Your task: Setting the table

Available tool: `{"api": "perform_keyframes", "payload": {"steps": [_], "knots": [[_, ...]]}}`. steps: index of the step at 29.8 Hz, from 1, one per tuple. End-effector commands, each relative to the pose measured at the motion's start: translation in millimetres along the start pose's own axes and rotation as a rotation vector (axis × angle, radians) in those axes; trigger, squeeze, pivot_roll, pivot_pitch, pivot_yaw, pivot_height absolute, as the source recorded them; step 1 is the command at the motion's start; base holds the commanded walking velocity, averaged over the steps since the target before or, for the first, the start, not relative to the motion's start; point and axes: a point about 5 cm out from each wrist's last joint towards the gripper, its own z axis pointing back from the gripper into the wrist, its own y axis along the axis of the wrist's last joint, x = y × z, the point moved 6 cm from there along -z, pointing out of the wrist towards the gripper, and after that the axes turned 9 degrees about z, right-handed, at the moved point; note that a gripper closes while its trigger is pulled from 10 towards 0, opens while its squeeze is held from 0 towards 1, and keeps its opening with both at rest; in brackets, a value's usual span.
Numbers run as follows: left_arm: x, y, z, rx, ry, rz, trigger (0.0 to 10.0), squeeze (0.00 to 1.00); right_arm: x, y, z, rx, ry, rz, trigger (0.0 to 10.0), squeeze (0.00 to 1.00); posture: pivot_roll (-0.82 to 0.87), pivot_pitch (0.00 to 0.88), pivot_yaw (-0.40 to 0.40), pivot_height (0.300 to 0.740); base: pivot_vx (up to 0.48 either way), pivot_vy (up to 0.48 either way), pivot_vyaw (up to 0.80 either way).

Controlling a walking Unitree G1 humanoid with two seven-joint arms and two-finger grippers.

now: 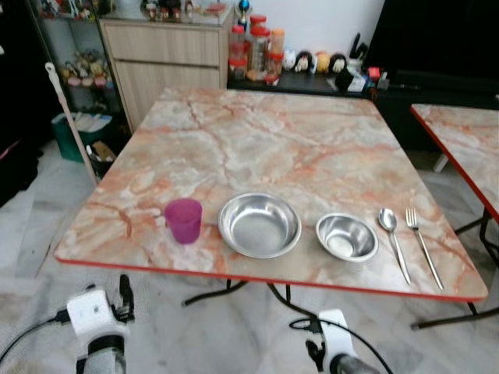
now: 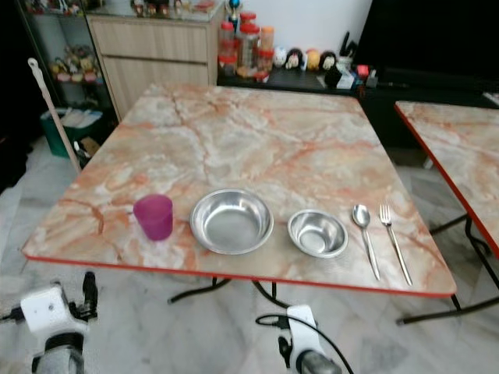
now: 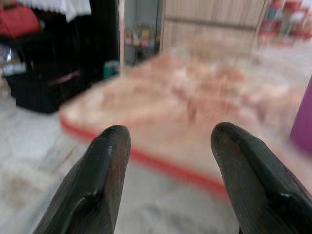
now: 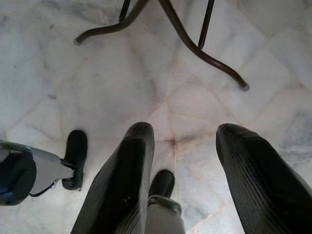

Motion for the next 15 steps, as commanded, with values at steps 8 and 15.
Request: {"api": "perform_keyframes", "payload": {"steps": [8, 15], "knots": [[9.5, 15.4, -8.6, 0.005, -0.008, 0.027, 10.0, 0.06, 9.6, -2.6, 1.2, -0.010, -0.023, 0.000, 10.0, 0.00, 0.17, 0.000, -0.067, 0.740, 0.000, 0.000, 0.00], [21.9, 15.1, -16.6, 0.004, -0.019, 0.047, 10.0, 0.00, 9.8, -1.5, 1.1, -0.005, -0.027, -0.009, 10.0, 0.00, 0.16, 0.000, -0.069, 0.740, 0.000, 0.000, 0.00]]}}
